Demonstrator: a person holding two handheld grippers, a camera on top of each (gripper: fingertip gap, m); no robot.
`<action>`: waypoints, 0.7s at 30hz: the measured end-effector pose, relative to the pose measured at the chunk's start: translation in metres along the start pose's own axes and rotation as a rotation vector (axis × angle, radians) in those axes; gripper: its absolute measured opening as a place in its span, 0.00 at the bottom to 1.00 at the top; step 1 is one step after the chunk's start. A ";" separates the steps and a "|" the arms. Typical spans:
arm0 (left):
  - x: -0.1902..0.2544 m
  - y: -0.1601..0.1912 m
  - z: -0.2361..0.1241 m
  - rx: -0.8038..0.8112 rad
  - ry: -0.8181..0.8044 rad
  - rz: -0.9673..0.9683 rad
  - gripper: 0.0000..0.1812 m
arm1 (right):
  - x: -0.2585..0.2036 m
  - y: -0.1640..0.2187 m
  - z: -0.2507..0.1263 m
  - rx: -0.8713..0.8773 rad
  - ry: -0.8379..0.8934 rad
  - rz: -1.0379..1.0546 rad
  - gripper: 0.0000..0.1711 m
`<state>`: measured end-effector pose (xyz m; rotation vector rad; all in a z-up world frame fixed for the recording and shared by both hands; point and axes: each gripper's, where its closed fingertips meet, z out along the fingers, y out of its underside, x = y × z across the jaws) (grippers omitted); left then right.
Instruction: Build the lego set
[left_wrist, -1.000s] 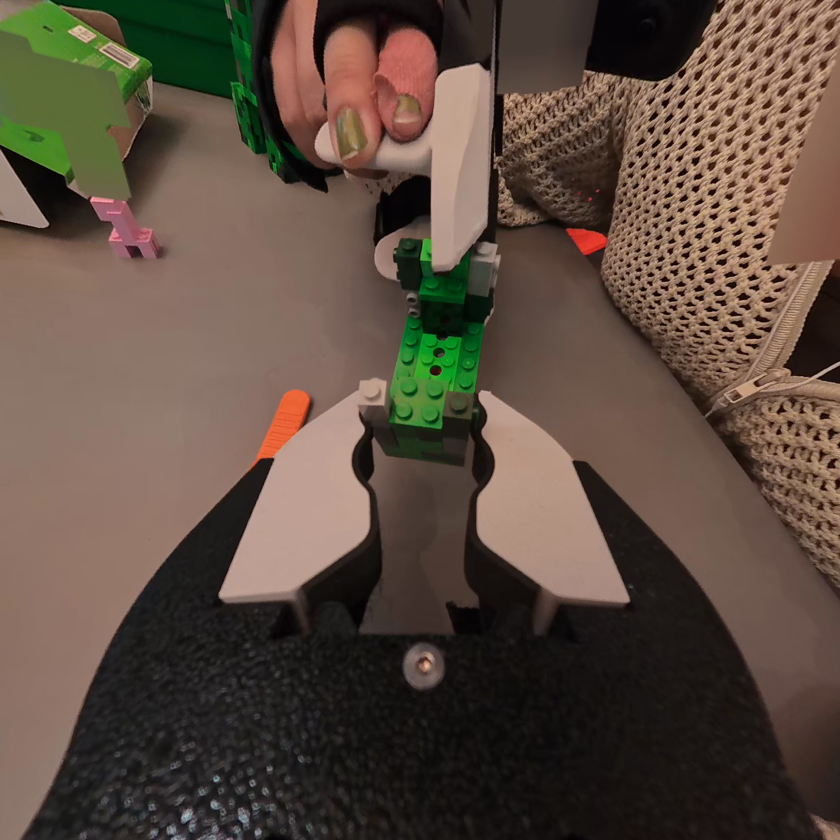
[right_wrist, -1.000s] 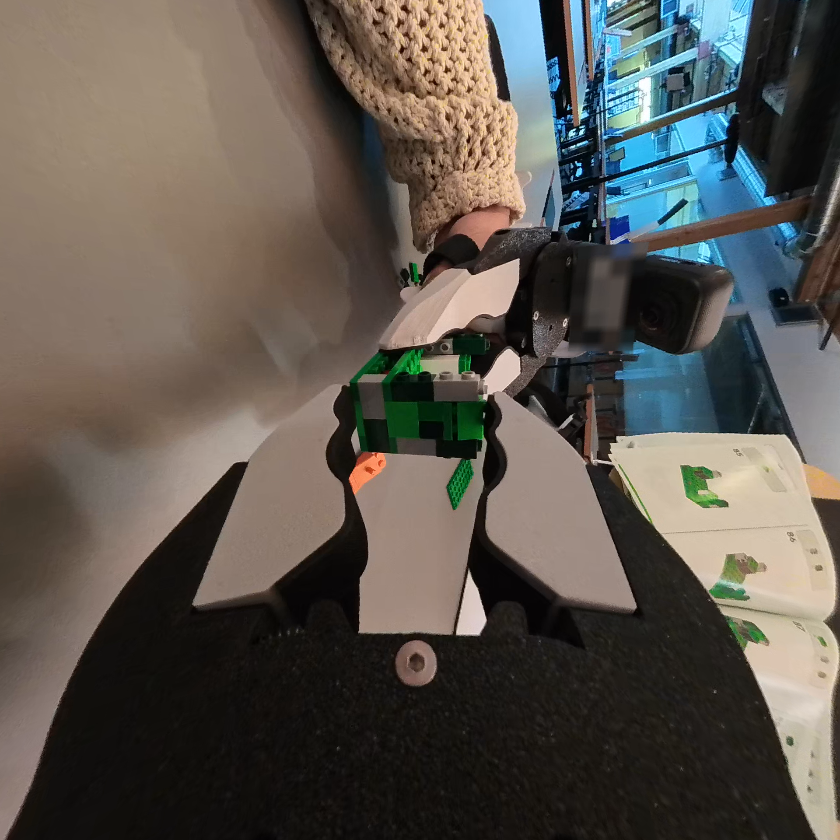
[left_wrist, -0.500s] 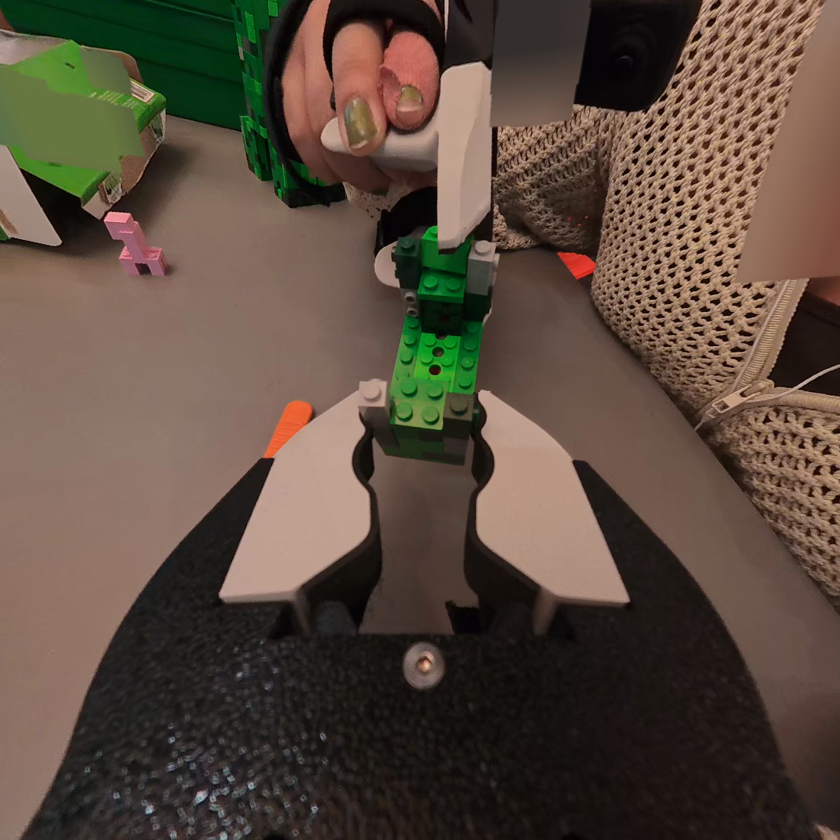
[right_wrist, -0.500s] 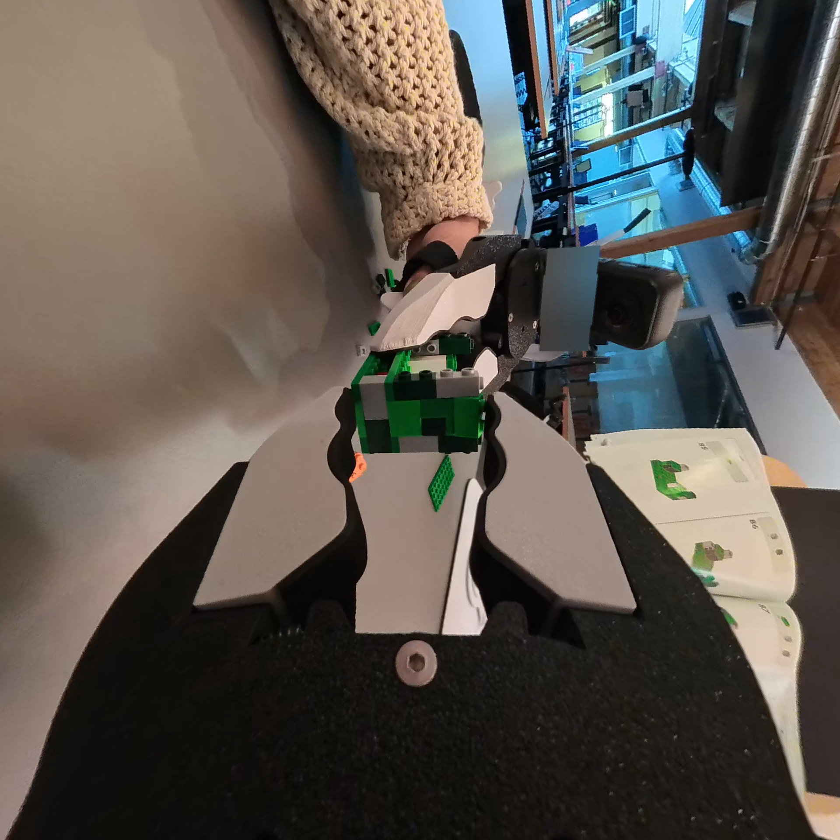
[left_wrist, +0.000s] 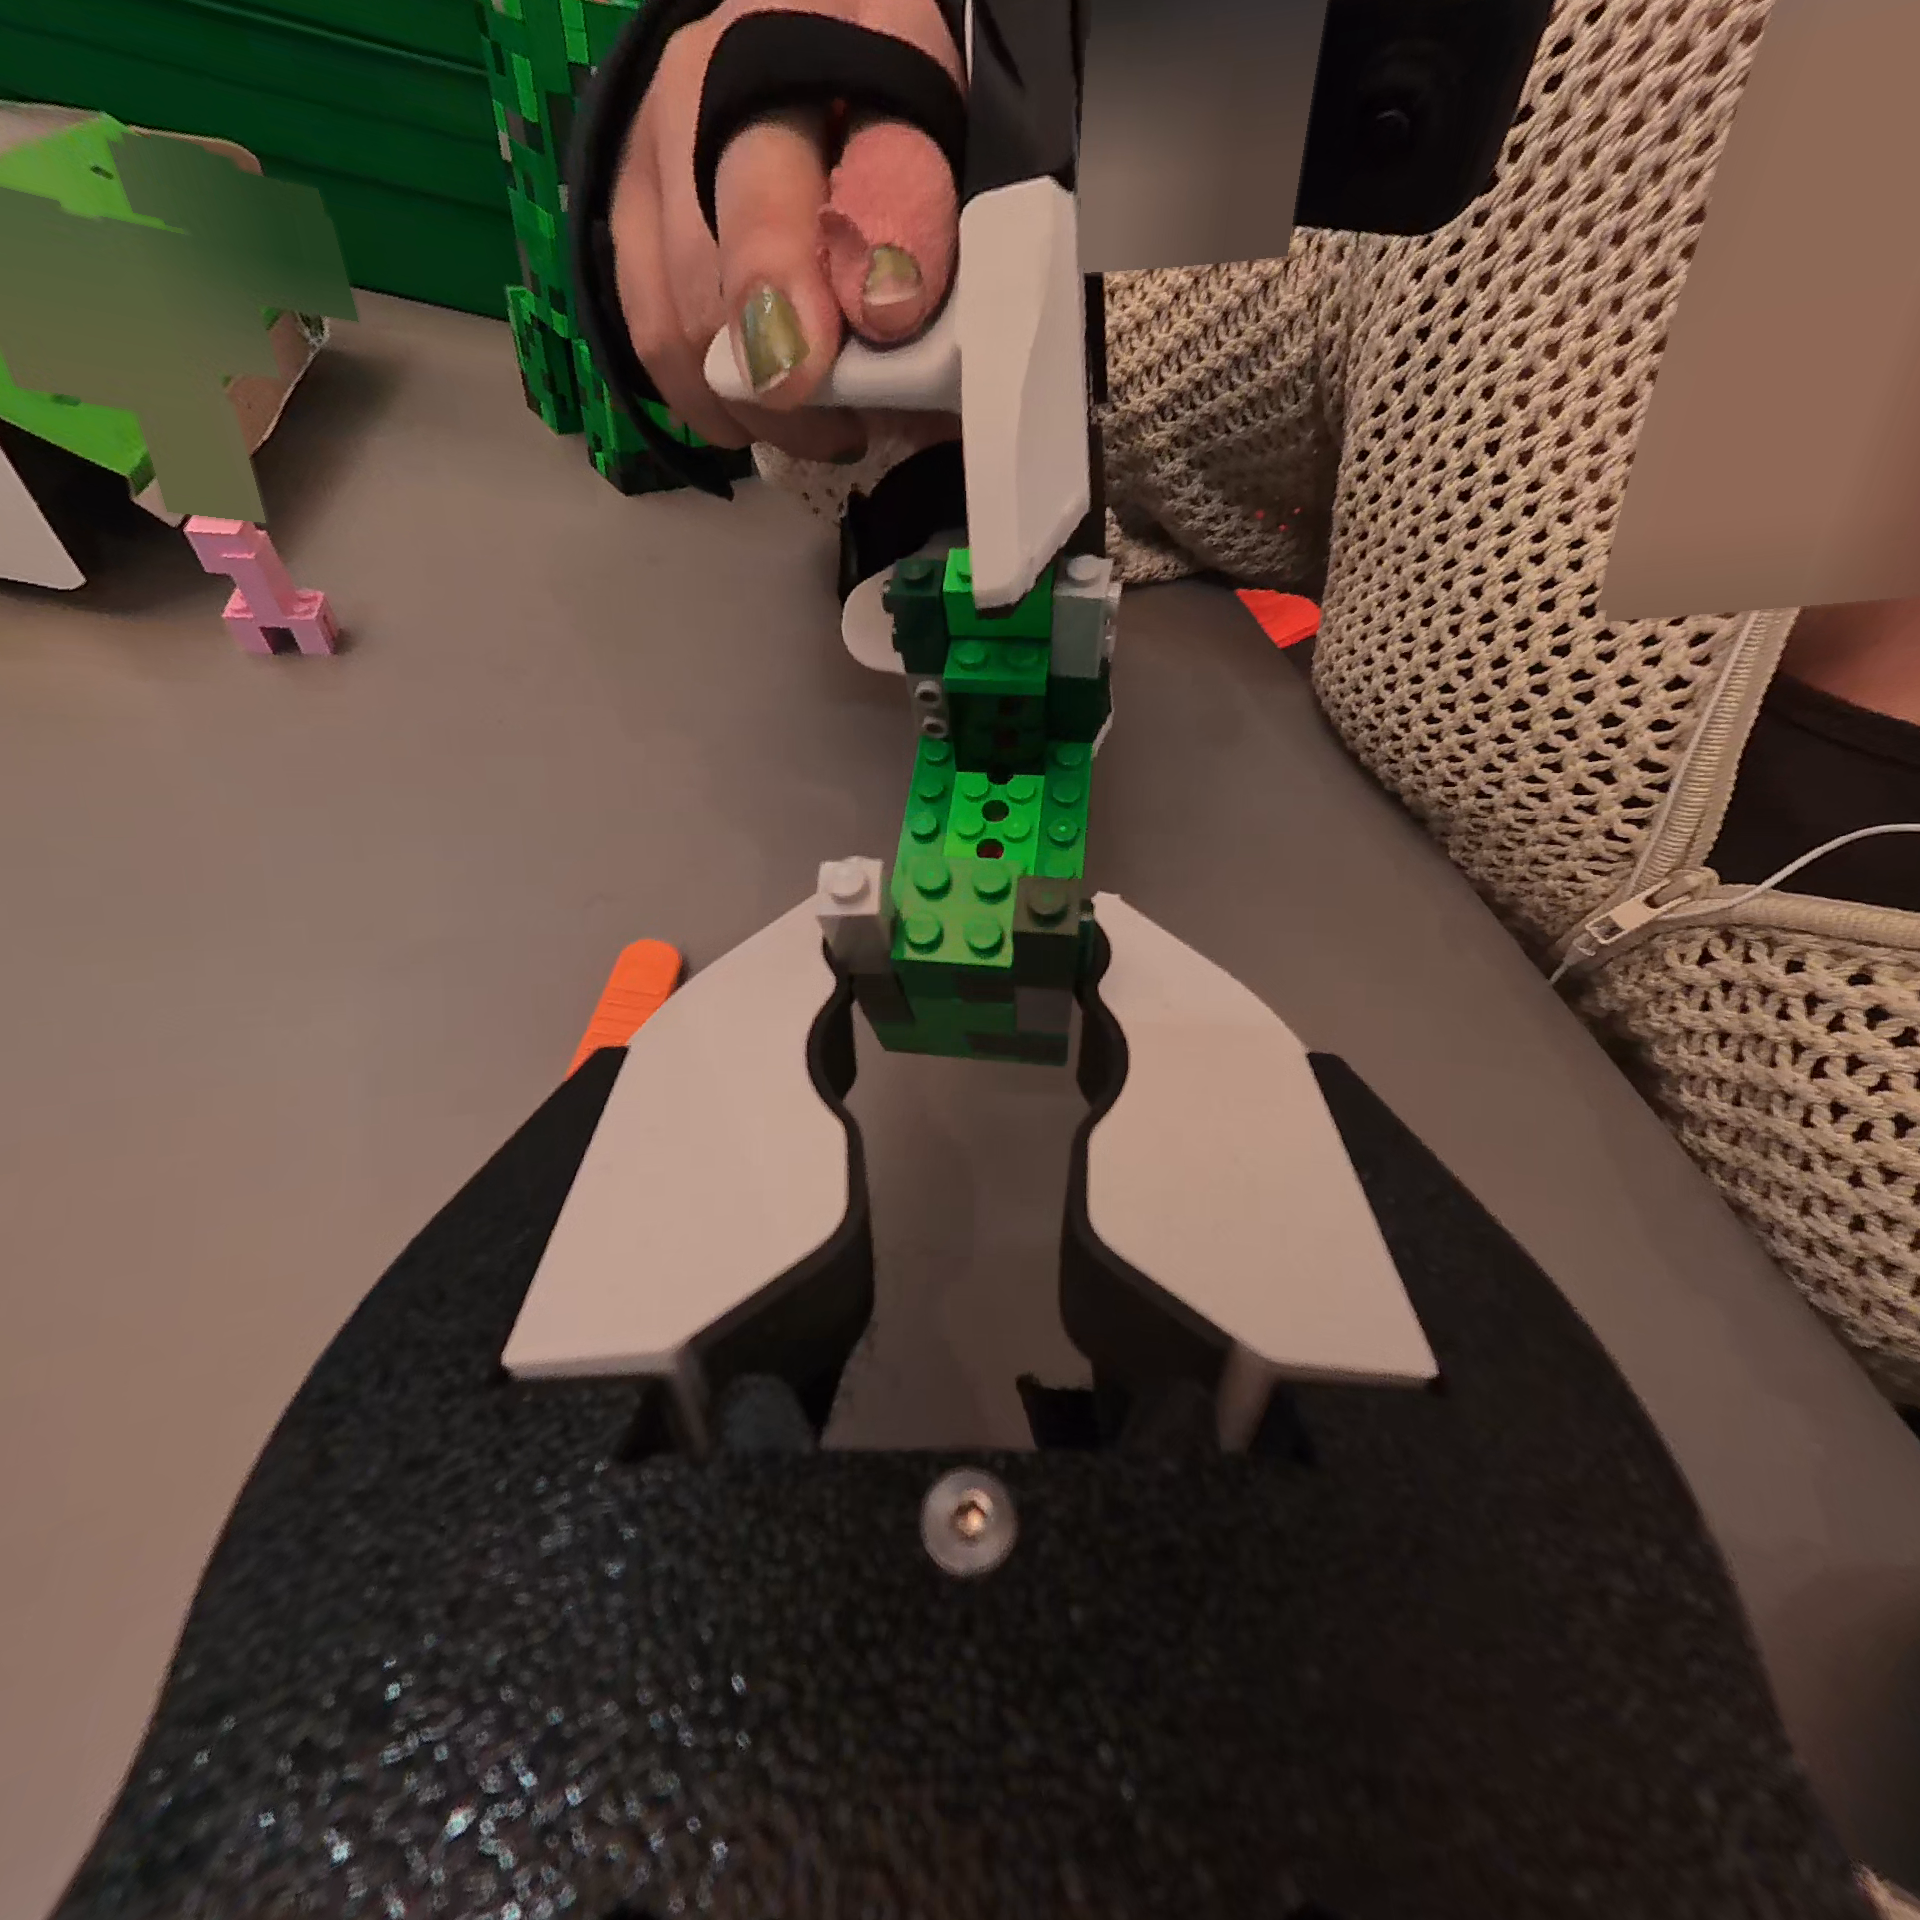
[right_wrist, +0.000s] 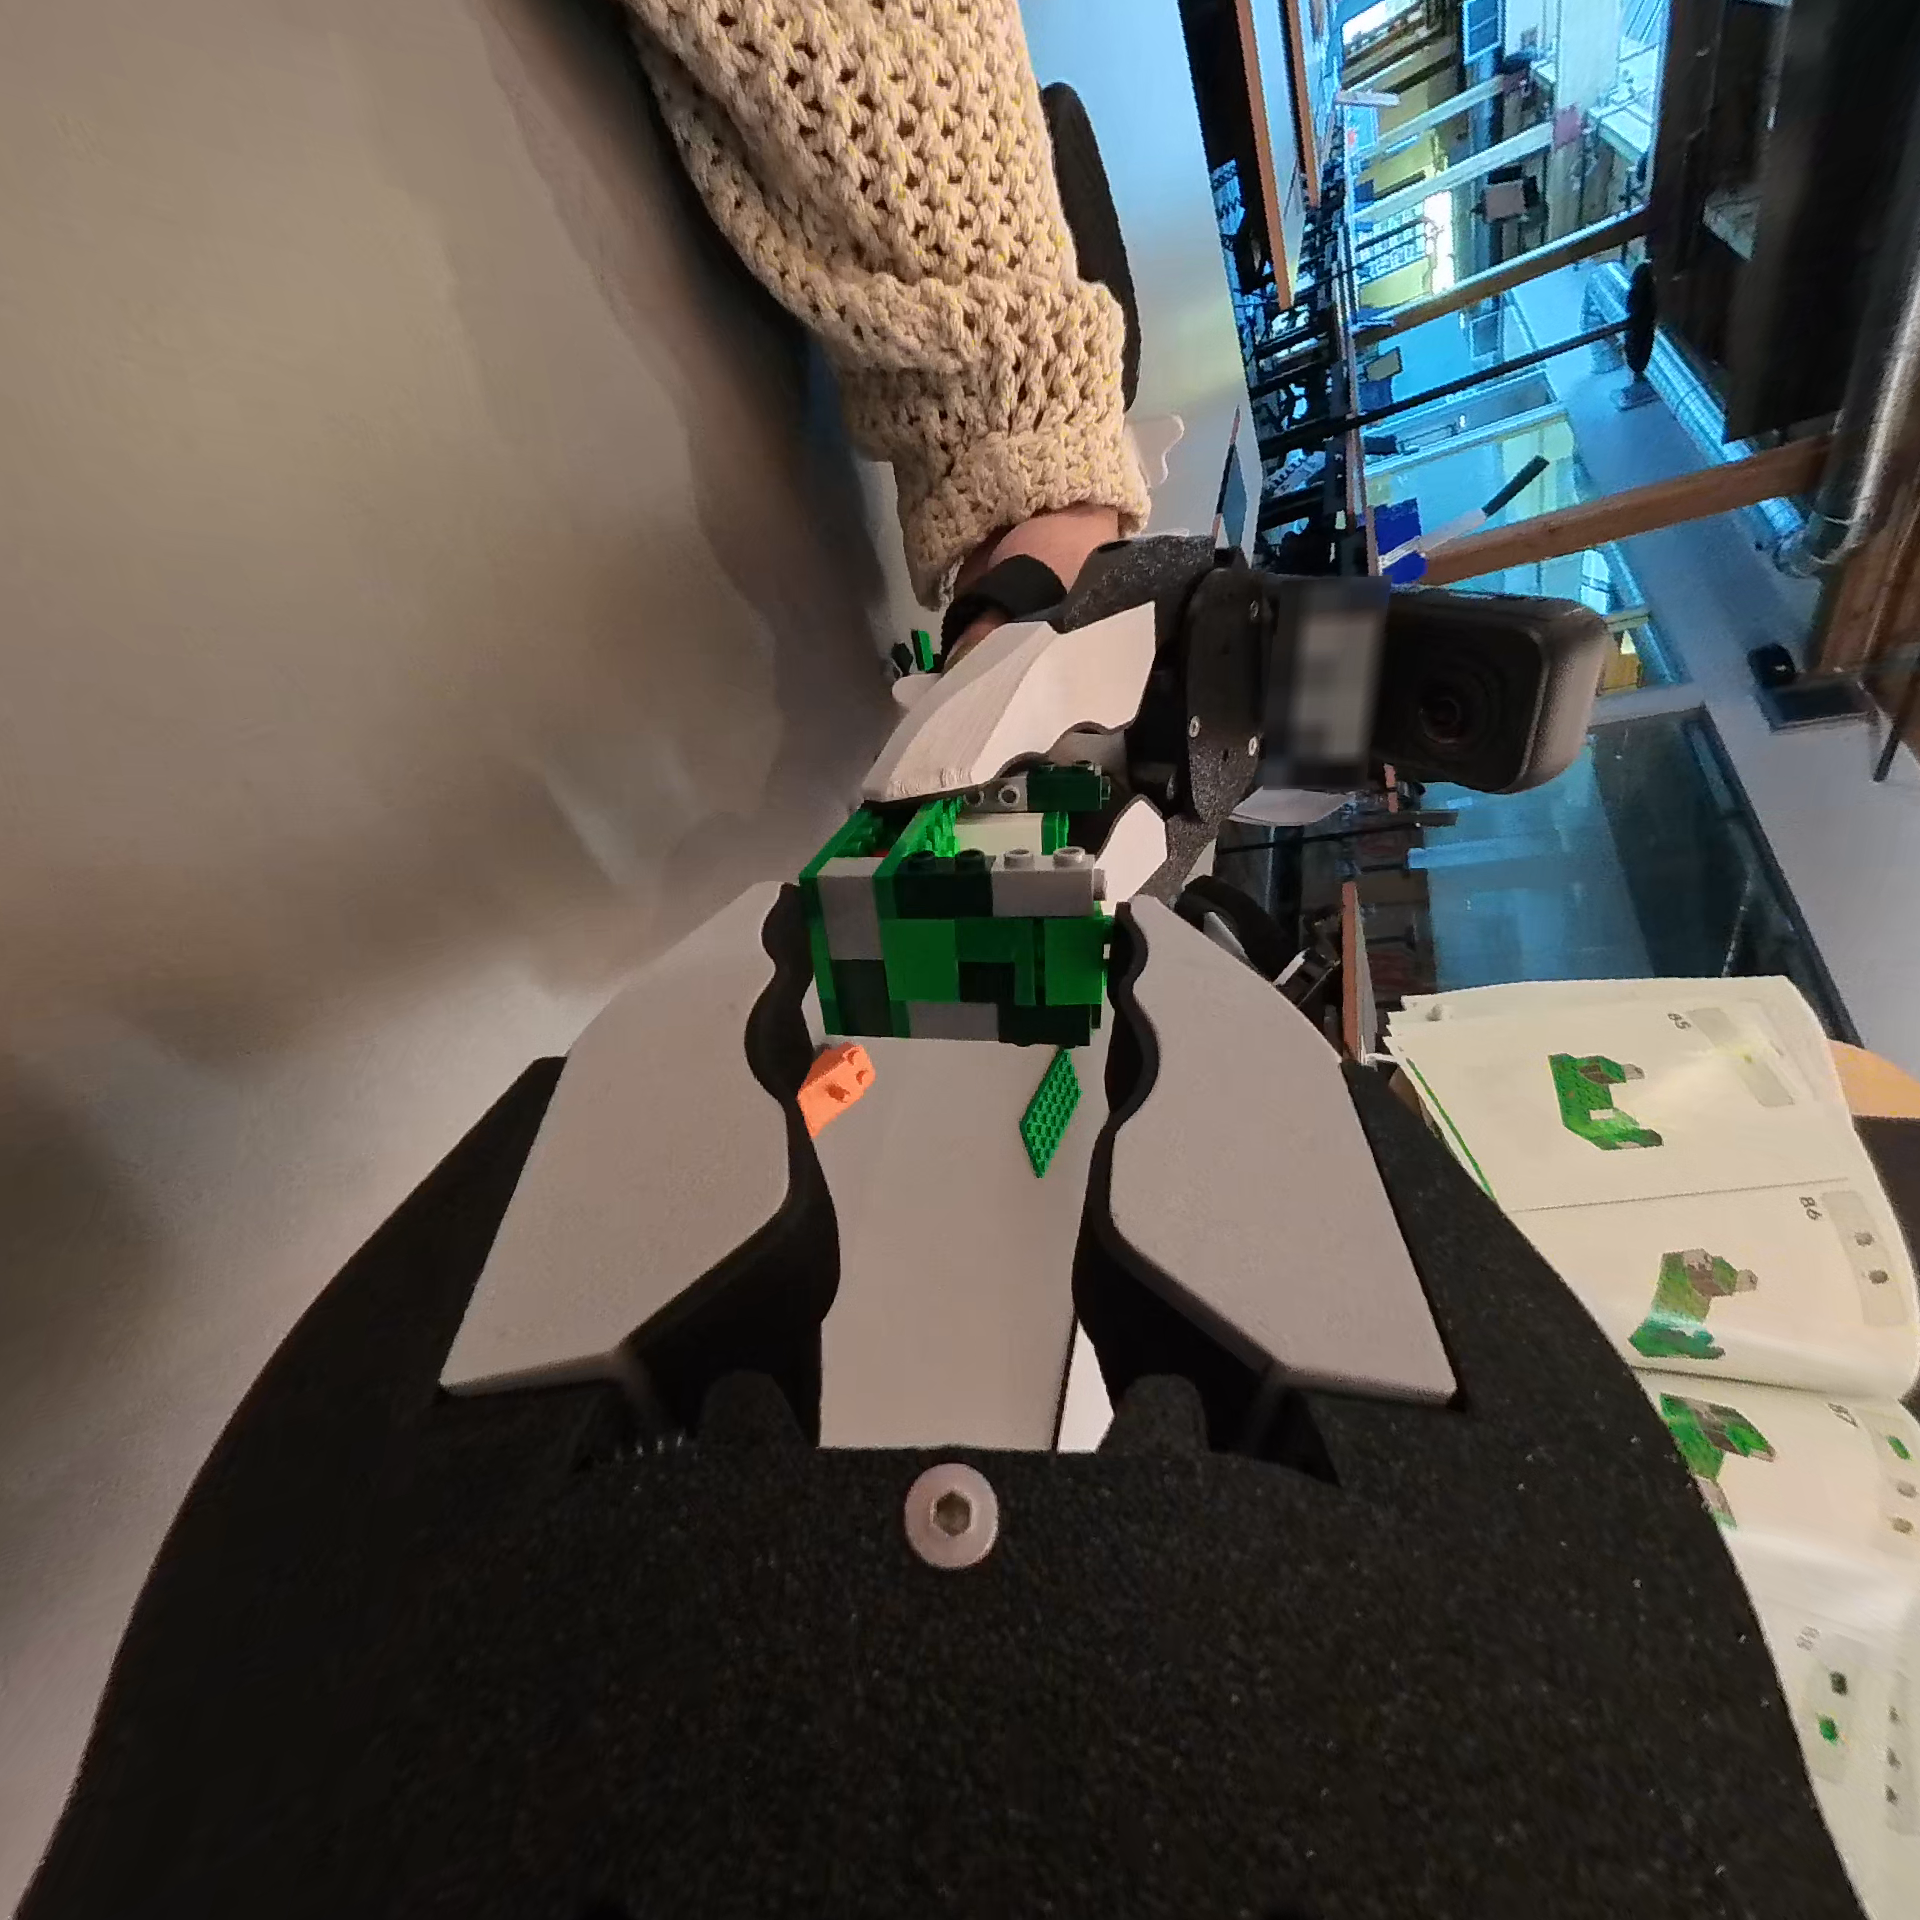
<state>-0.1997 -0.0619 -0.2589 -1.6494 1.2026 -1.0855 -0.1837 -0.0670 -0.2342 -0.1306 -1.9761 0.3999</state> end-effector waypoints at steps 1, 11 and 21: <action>0.000 0.000 0.000 0.002 0.002 0.000 0.22 | 0.000 0.000 0.000 -0.003 0.000 0.001 0.32; 0.001 -0.006 -0.004 0.061 0.019 -0.013 0.22 | 0.009 -0.003 -0.002 0.026 0.046 0.015 0.32; 0.003 -0.011 -0.005 0.093 0.036 -0.020 0.22 | 0.011 -0.004 -0.002 0.025 0.048 0.035 0.32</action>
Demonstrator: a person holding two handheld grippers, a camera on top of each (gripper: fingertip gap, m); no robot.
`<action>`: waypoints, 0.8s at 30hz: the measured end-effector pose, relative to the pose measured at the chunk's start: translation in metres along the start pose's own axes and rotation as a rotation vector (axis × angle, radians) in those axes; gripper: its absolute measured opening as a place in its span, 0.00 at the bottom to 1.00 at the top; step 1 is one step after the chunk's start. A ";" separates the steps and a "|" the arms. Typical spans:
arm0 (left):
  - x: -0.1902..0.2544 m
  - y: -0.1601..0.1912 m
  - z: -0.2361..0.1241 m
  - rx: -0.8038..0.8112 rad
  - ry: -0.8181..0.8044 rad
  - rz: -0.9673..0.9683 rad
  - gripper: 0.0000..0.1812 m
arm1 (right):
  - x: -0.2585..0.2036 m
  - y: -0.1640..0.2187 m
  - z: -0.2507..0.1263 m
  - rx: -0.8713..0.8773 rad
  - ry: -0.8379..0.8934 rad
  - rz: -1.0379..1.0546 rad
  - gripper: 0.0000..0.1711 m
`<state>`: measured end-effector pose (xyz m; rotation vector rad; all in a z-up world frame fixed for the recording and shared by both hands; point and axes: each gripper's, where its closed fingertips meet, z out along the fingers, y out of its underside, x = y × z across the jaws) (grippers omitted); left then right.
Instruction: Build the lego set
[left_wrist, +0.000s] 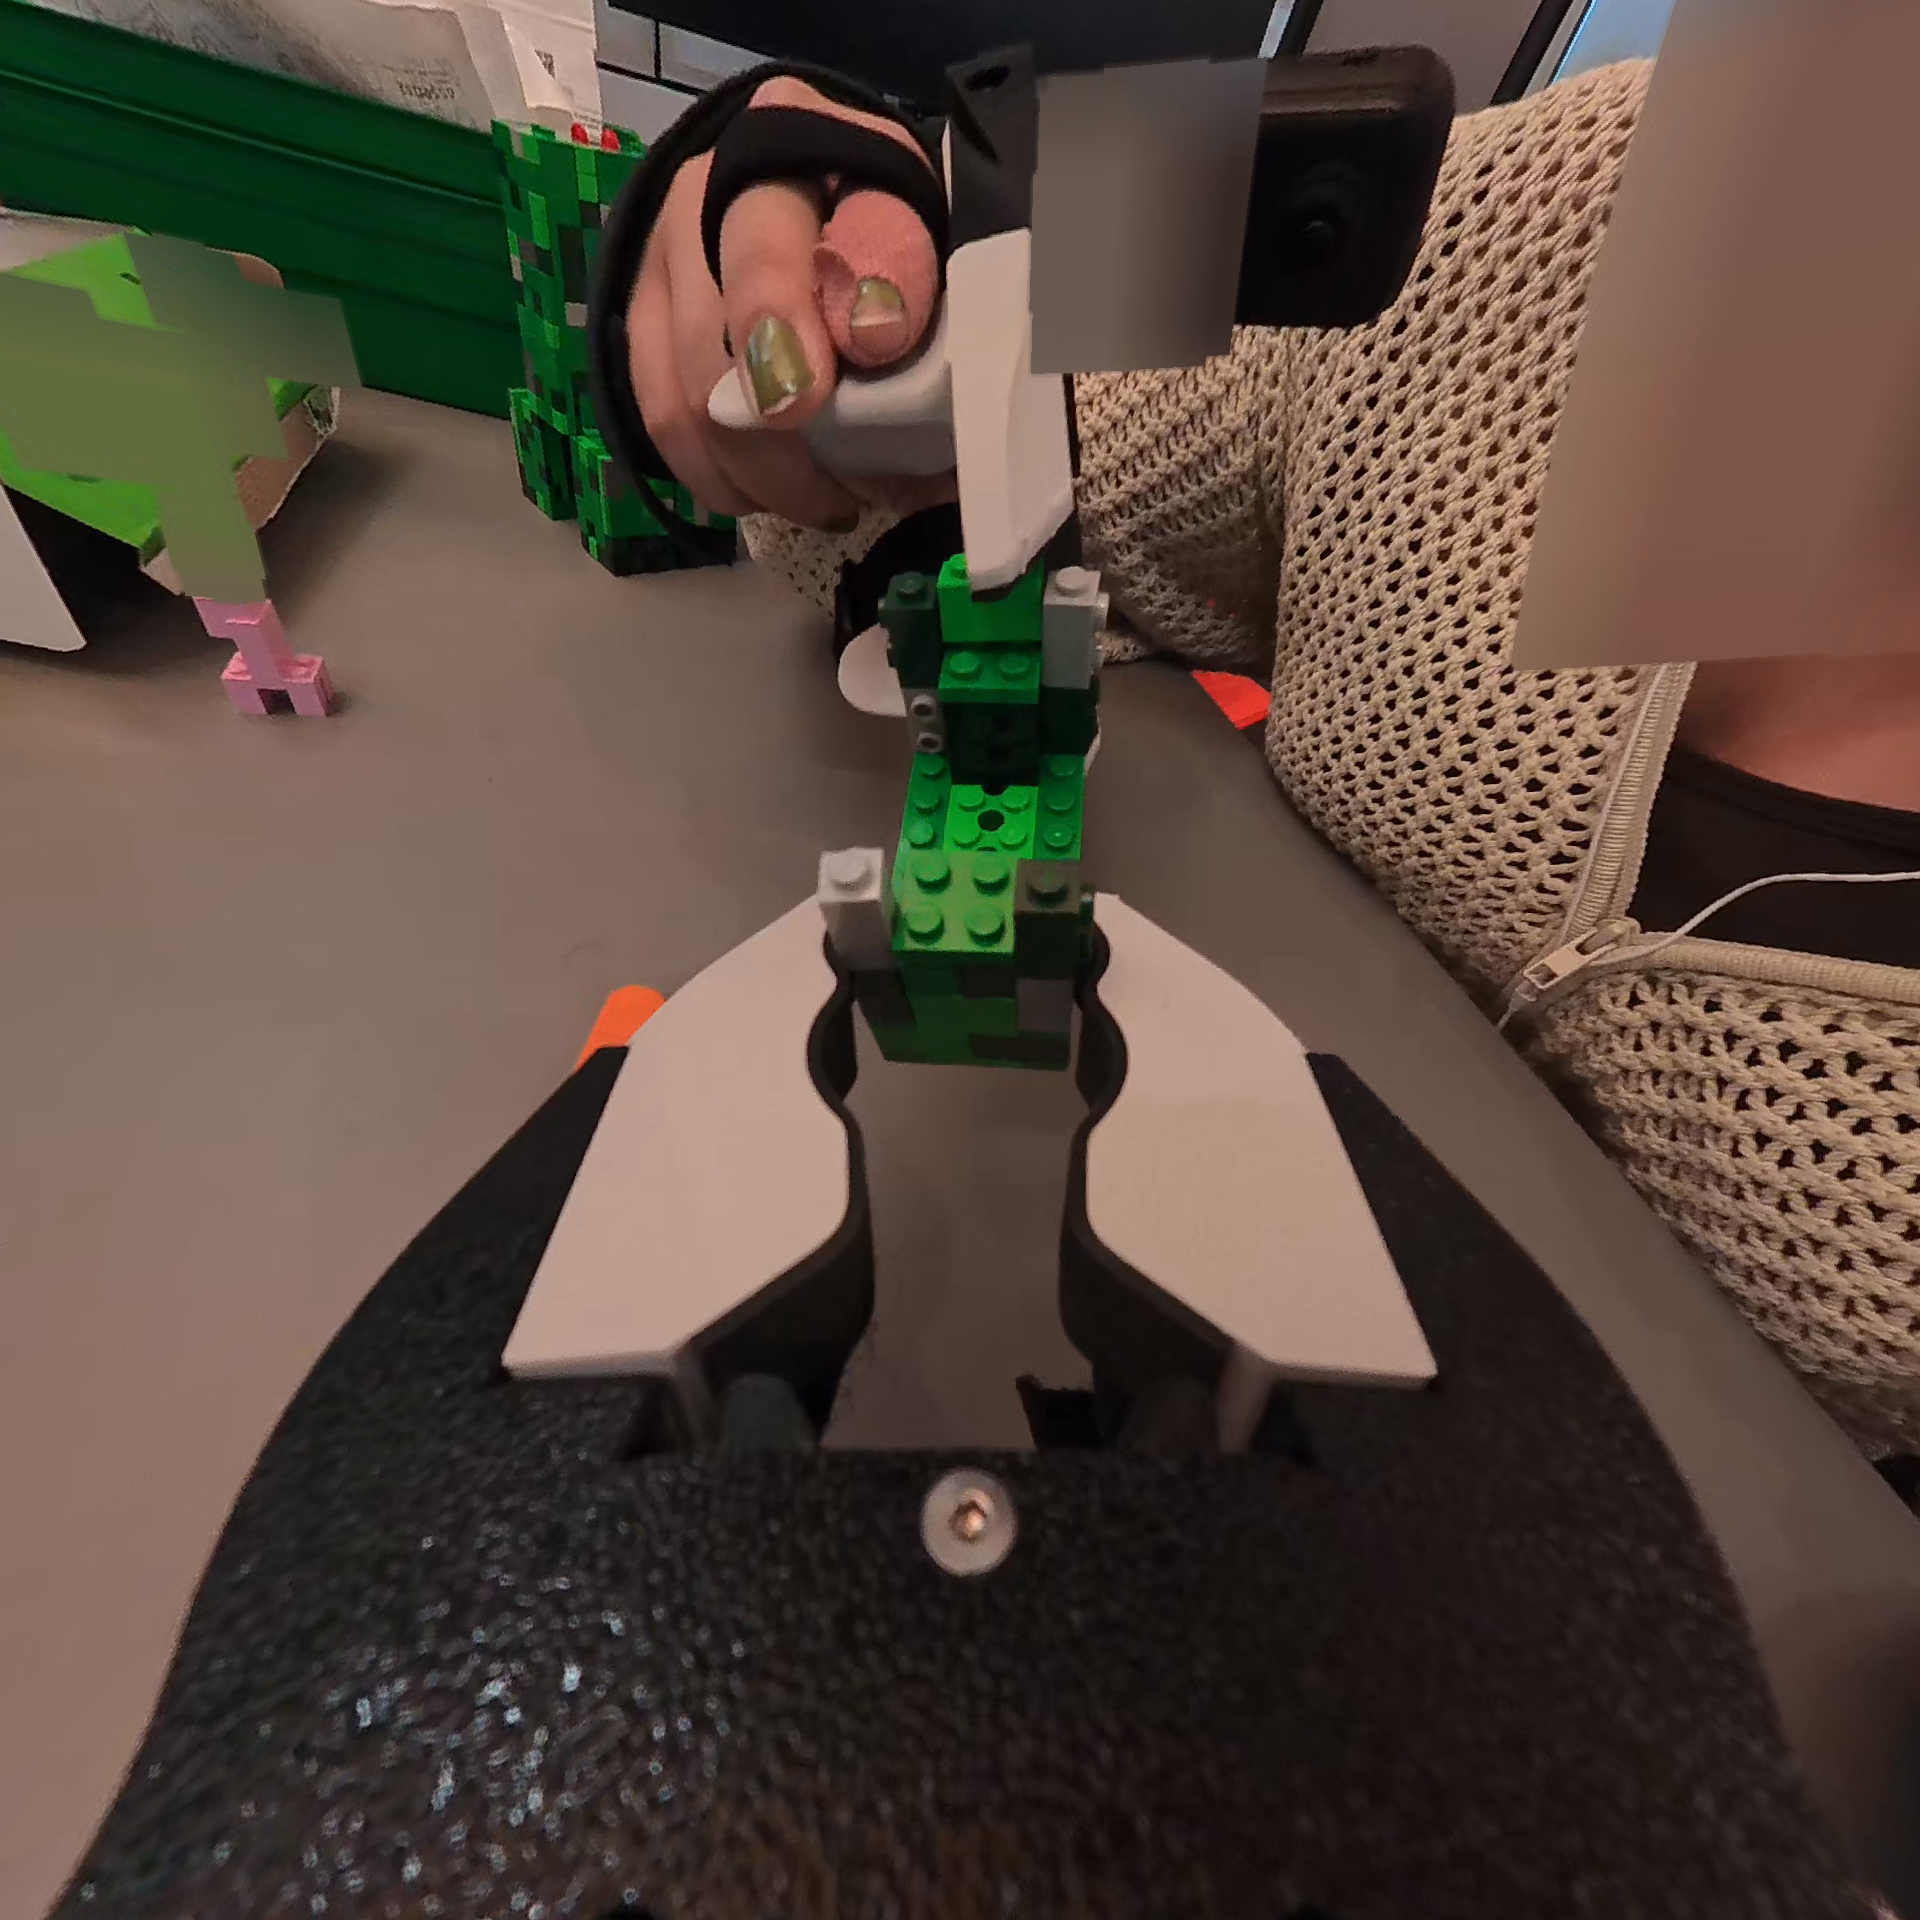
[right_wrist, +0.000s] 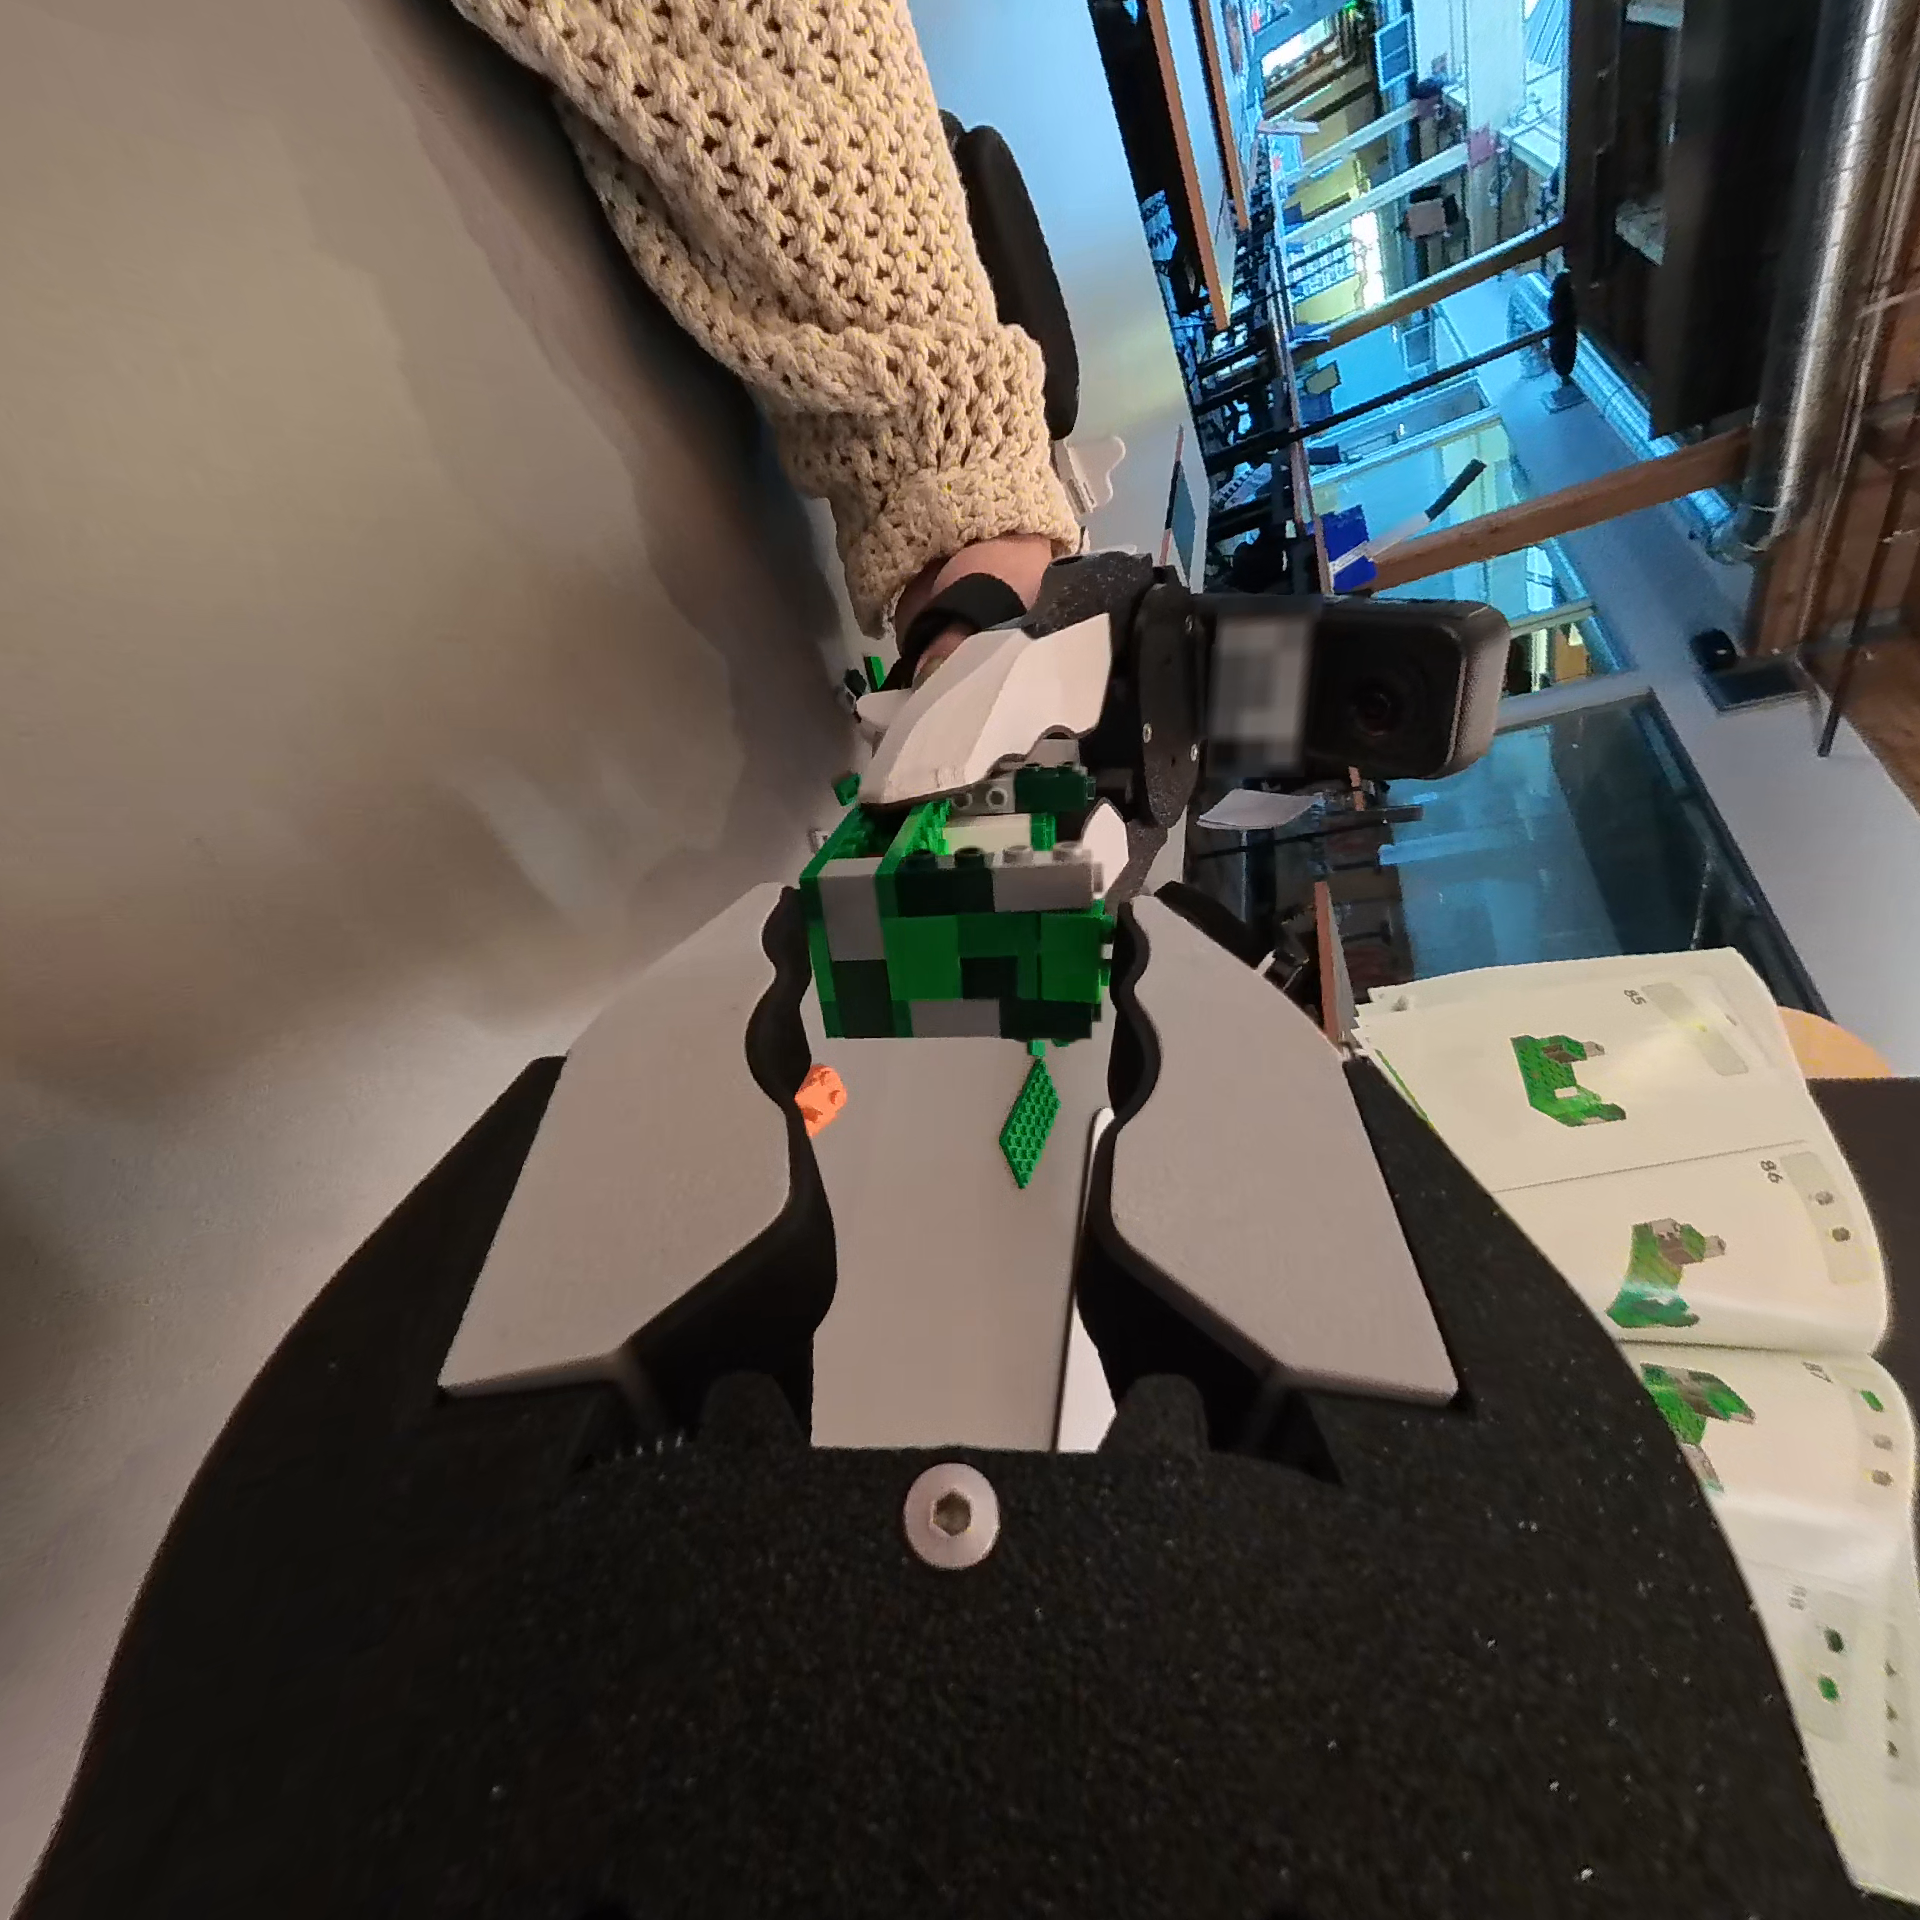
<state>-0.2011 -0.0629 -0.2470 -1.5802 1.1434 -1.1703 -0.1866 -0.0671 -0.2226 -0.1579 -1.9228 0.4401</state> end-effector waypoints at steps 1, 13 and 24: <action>0.001 -0.001 0.000 0.008 0.004 -0.002 0.21 | 0.000 0.000 0.000 -0.004 0.000 -0.003 0.32; 0.001 -0.002 0.001 0.030 0.009 -0.012 0.21 | -0.001 0.005 0.003 -0.050 -0.005 -0.045 0.32; -0.045 -0.057 -0.049 0.057 -0.797 0.577 0.41 | 0.028 0.048 -0.002 -0.245 0.087 0.045 0.32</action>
